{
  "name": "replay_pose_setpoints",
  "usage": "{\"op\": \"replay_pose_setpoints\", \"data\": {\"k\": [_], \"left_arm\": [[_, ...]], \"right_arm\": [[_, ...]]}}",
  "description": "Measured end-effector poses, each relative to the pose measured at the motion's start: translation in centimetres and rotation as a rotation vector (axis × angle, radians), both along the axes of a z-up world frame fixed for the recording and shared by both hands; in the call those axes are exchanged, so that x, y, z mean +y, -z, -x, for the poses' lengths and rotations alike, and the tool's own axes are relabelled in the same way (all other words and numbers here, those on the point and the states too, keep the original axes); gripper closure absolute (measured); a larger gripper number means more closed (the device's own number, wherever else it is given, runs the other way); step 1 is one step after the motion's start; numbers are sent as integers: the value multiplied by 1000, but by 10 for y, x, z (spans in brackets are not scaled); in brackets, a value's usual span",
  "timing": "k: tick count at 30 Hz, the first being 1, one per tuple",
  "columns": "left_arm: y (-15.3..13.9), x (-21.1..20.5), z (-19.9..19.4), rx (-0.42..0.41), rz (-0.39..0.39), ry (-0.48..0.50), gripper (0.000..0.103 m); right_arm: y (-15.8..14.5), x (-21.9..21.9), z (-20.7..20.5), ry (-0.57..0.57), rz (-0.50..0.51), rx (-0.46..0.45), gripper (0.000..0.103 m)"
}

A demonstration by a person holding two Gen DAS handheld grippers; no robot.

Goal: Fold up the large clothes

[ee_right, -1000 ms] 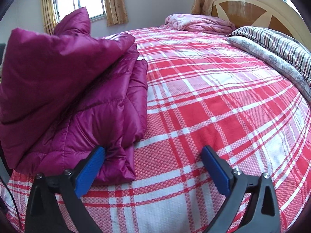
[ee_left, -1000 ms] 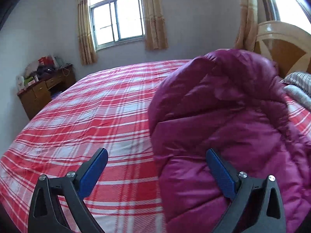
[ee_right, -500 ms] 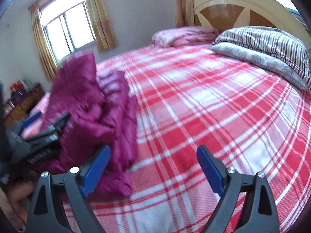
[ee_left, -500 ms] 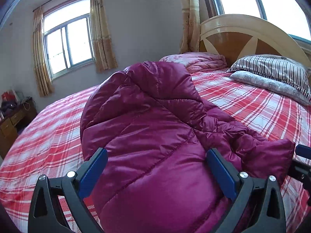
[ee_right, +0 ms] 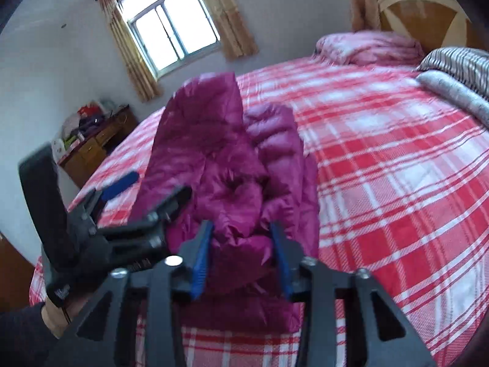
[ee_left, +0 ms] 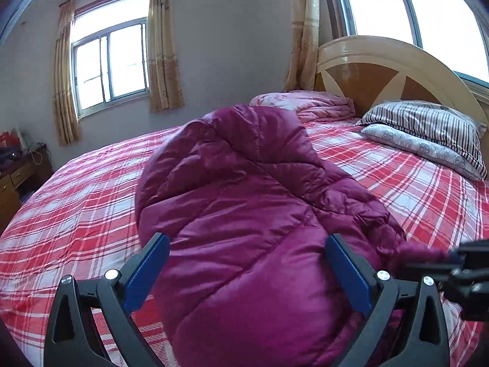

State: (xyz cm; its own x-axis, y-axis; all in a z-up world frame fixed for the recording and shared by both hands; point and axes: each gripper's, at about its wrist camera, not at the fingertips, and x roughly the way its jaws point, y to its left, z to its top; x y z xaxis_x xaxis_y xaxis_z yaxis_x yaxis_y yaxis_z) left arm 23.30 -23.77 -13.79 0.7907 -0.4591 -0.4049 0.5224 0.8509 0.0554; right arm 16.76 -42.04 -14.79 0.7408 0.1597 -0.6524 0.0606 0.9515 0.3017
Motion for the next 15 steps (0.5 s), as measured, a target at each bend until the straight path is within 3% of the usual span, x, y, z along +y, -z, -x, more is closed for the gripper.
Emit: {"op": "replay_pose_setpoints", "data": {"k": [3, 6, 8, 11, 15], "left_arm": [[-10, 25, -8, -23, 57, -73, 1], [-13, 32, -26, -5, 73, -112, 1], [-8, 22, -37, 4, 28, -113, 1], [7, -6, -52, -22, -104, -114, 1], [6, -15, -65, -37, -132, -107, 1]], "right_arm": [[11, -3, 13, -1, 0, 30, 90], [24, -9, 23, 13, -21, 75, 90], [31, -13, 18, 19, -29, 103, 90], [34, -19, 8, 21, -78, 143, 90], [18, -22, 2, 30, -36, 177, 88]]}}
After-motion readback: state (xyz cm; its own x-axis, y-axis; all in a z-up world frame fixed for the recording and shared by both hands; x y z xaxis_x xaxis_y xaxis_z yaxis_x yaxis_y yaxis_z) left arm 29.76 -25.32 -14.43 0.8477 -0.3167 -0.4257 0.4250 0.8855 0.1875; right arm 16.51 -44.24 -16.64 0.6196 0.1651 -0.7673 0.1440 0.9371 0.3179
